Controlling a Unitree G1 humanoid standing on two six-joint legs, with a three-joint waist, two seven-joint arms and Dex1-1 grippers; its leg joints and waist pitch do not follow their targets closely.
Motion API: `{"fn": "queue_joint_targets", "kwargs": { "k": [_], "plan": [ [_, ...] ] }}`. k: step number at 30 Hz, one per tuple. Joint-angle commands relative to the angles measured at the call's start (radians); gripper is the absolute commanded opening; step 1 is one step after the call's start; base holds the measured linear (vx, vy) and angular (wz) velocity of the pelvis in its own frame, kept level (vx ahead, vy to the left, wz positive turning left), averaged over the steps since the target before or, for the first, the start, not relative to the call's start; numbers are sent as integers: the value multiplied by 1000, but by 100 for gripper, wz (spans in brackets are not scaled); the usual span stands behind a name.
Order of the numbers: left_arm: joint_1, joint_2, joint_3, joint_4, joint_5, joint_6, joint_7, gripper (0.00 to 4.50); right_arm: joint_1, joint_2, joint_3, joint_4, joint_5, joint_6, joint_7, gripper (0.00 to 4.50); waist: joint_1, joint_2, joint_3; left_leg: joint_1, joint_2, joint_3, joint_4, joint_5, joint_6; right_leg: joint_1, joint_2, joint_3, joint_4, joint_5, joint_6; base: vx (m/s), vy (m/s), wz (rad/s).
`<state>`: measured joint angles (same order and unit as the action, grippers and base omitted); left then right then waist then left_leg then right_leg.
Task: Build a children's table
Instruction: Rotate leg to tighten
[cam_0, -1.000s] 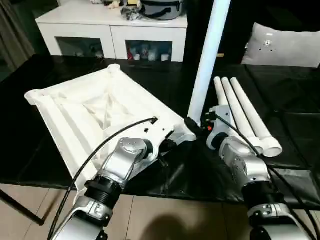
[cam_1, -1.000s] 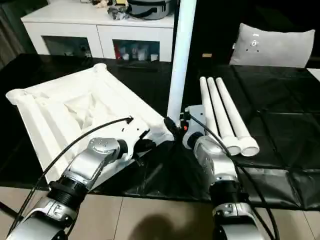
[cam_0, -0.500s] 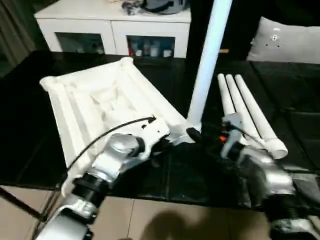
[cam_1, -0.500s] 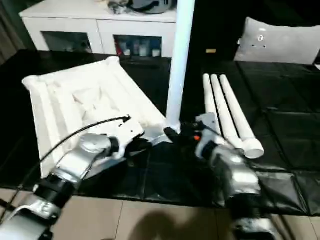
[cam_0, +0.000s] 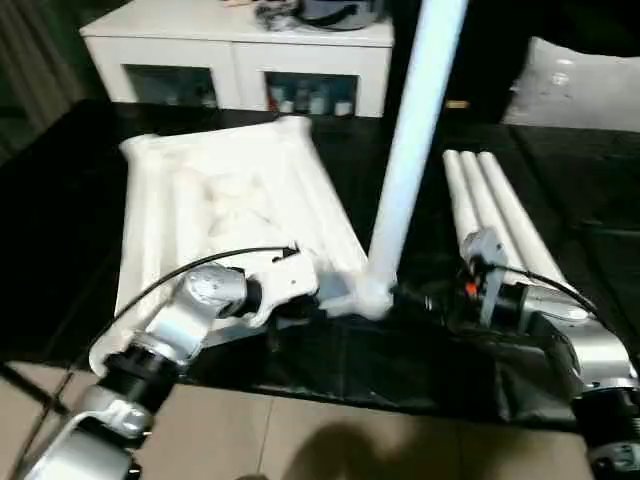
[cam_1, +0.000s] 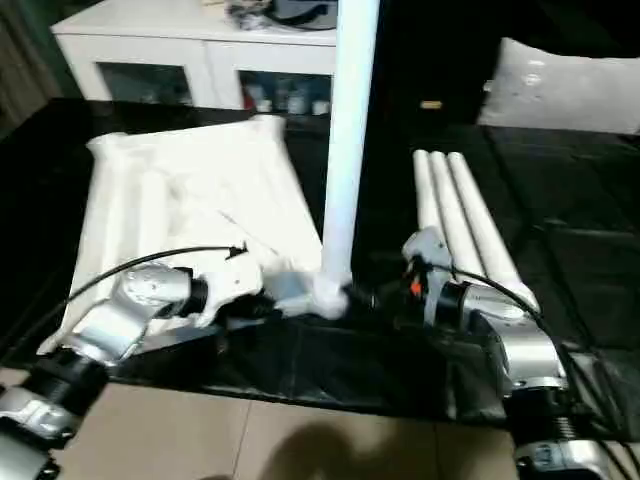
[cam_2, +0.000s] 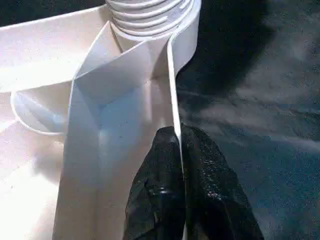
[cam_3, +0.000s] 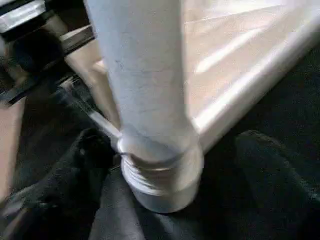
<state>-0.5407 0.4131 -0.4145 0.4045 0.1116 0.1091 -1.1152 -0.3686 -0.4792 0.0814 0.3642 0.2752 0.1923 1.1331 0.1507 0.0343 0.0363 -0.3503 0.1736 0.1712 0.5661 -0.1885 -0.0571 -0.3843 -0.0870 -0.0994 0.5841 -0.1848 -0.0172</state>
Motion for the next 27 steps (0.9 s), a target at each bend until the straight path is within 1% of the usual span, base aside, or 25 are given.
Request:
{"fn": "queue_joint_targets", "kwargs": {
  "k": [1,2,3,5,6,9,10,11,12,13,15,16,17,18,19,21,24,25,26,27],
  "plan": [
    [27,16,-84,32,37,-13,-60,0,-36,-8,20,1,-20,-27,36,379,0,-6,-52,0,64,-16,-60,-186,73,45,-79,56,-61,-191,-213,0,0,0],
    [25,19,-85,32,38,-17,-65,0,-43,-5,21,10,-23,-32,35,370,0,-5,-53,0,65,-17,-61,-189,68,46,-80,56,-61,-195,-213,0,0,0],
    [24,25,-87,35,41,-28,-79,0,-57,-3,31,27,-30,-39,53,370,0,-5,-52,0,65,-18,-61,-199,64,45,-80,56,-61,-207,-213,0,0,0],
    [23,27,-87,35,42,-32,-83,0,-60,-3,35,30,-31,-40,62,345,0,-5,-52,2,64,-17,-62,-207,58,44,-80,56,-62,-217,-212,0,0,0],
    [23,34,-92,31,38,-35,-95,0,-72,-4,43,39,-22,-36,97,336,2,-7,-53,2,64,-17,-60,-204,59,45,-81,57,-62,-213,-213,0,0,0],
    [23,42,-95,31,40,-37,-107,0,-87,-6,53,49,-7,-21,134,311,3,-6,-55,-2,64,-17,-59,-184,69,48,-79,56,-57,-185,-218,0,0,0],
    [23,43,-93,36,44,-44,-111,0,-93,-9,60,57,-4,-18,153,295,4,-11,-55,-1,64,-16,-58,-180,72,48,-80,55,-58,-180,-220,0,0,0],
    [23,44,-93,38,47,-46,-113,0,-98,-10,64,64,-3,-17,165,295,4,-9,-55,-1,64,-17,-58,-178,73,48,-80,55,-55,-178,-222,0,0,0],
    [23,44,-92,38,47,-47,-114,0,-100,-10,65,69,-2,-16,170,287,4,-8,-55,-2,65,-17,-58,-177,74,48,-80,55,-56,-182,-223,0,0,0],
    [24,45,-92,37,47,-48,-115,0,-103,-9,65,77,-4,-20,173,278,4,-11,-54,-2,65,-17,-58,-178,74,47,-80,55,-57,-187,-223,0,0,0],
    [27,48,-91,34,47,-48,-118,0,-109,-5,67,92,-6,-24,181,257,5,-13,-54,-1,64,-16,-58,-176,71,47,-80,55,-58,-203,-220,0,0,0],
    [29,49,-91,32,47,-49,-118,0,-112,-3,68,99,-7,-27,184,242,5,-11,-55,-1,64,-16,-57,-168,71,47,-81,56,-57,-200,-219,0,0,0],
    [31,50,-91,31,47,-49,-119,0,-113,-1,69,103,-7,-28,190,242,5,-11,-55,-1,64,-16,-57,-167,72,47,-81,56,-57,-199,-219,0,0,0],
    [33,51,-90,29,47,-49,-119,0,-114,0,69,105,-7,-27,194,223,5,-11,-56,-1,64,-16,-57,-165,73,47,-80,55,-56,-194,-220,0,0,0],
    [34,51,-90,28,47,-48,-120,0,-115,2,70,107,-7,-27,198,213,6,-11,-56,-1,64,-16,-57,-165,73,47,-80,55,-56,-193,-220,0,0,0],
    [37,52,-89,26,47,-48,-120,0,-116,4,71,111,-6,-28,203,203,6,-10,-56,-1,64,-16,-57,-168,74,47,-80,55,-56,-195,-221,0,0,0],
    [40,53,-90,27,50,-50,-119,0,-117,4,74,116,-6,-28,215,191,5,-9,-52,0,64,-17,-61,-199,64,46,-80,55,-63,-250,-207,0,0,0],
    [40,54,-91,28,50,-51,-119,0,-117,3,76,117,-7,-27,219,183,4,-9,-52,-1,64,-17,-61,-202,62,47,-80,54,-63,-258,-204,0,0,0],
    [39,54,-92,31,52,-52,-119,0,-115,-1,80,114,-8,-27,226,173,4,-9,-53,0,64,-17,-61,-203,58,46,-81,55,-64,-266,-199,0,0,0],
    [38,54,-92,32,53,-53,-119,0,-112,-2,81,111,-7,-26,229,173,4,-9,-53,0,64,-17,-61,-203,58,46,-81,55,-64,-266,-199,0,0,0]
  ]
}}
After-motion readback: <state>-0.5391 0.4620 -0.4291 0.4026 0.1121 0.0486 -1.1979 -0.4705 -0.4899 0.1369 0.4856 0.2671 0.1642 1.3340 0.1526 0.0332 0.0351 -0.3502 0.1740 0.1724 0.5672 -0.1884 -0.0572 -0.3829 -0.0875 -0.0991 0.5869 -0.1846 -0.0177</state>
